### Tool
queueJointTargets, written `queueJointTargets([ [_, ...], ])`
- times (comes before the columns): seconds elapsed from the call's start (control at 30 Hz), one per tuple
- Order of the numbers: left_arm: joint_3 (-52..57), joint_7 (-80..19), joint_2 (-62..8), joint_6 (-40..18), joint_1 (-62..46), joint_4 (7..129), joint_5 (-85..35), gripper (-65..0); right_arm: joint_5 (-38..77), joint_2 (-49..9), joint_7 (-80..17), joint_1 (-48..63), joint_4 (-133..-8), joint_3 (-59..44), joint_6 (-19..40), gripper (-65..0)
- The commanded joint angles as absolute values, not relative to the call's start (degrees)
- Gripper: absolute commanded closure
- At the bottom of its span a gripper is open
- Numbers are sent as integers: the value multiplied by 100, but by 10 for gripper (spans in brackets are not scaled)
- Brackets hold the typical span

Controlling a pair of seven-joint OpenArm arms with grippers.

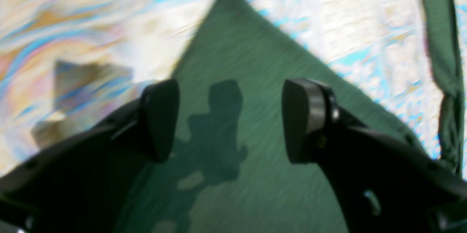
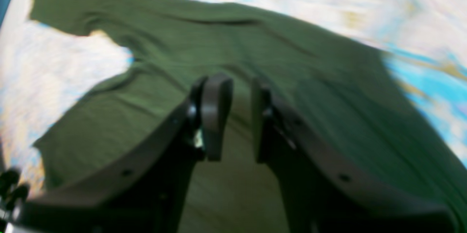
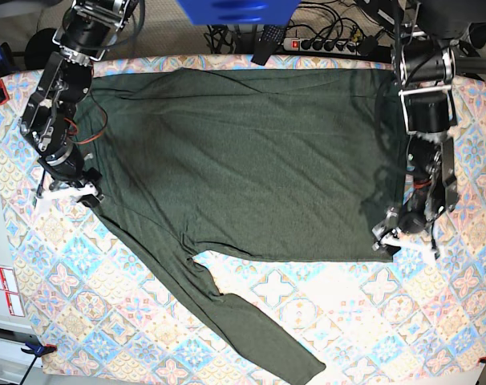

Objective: Fold the T-shirt properly
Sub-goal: 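Move both grippers down along the shirt sides toward the hem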

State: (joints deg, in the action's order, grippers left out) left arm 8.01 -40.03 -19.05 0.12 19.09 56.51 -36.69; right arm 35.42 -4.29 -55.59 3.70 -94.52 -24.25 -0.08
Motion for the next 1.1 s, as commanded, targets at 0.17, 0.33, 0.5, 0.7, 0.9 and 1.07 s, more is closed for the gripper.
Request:
queueJointTargets([
  [0.17, 752, -3398, -1982, 13, 2536, 4831, -2905, -438, 3521, -514, -5305, 163, -9385, -2123, -13, -135],
  [0.33, 752, -2976, -1921, 13, 2923, 4084, -2413, -438, 2695, -514, -5270, 101, -9385, -1824, -13, -135],
  [0.5, 752, -2730, -1815, 13, 3064, 3697, -2114, -438, 2158, -514, -4998, 101, -9385, -1349, -13, -135],
  [0.7, 541, -2536, -1543, 4, 3055, 3407, -1921, -438, 2000, -514, -4989, 101, -9385, -1279, -13, -135],
  [0.9, 84, -2360, -1393, 4, 3020, 3152, -1982, -437, 2000, -514, -4989, 101, -9420, -1288, -13, -133],
  [1.07, 84, -2369, -1367, 4, 2958, 3222, -1982, -266, 2000, -514, -4989, 101, -9420, -1305, -13, -133],
])
